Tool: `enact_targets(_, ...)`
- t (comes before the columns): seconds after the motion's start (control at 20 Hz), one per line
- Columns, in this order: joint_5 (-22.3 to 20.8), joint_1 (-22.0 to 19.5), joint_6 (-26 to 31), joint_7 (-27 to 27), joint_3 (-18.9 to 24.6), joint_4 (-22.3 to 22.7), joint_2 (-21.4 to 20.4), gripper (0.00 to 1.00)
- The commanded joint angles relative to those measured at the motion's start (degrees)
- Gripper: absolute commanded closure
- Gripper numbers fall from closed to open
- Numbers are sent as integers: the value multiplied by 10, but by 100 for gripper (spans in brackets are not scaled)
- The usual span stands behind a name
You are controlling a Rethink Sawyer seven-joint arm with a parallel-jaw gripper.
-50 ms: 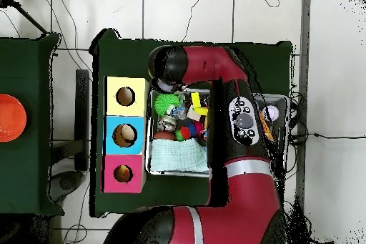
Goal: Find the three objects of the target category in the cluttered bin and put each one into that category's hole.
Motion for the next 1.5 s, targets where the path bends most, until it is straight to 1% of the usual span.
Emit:
enact_targets(0.05,2,3,63,-106,31,79,-27,0)
enact_targets(0.15,0,3,60,-104,29,86,-29,0)
enact_targets(0.35,-10,4,25,-91,22,106,-20,0)
enact_targets(0.4,-11,4,24,-87,20,108,-17,0)
enact_targets(0.9,-8,4,36,-77,20,99,-6,0)
enact_targets(1.2,-13,-1,27,-83,20,106,-3,0)
enact_targets(1.5,-24,-2,5,-80,16,102,9,0)
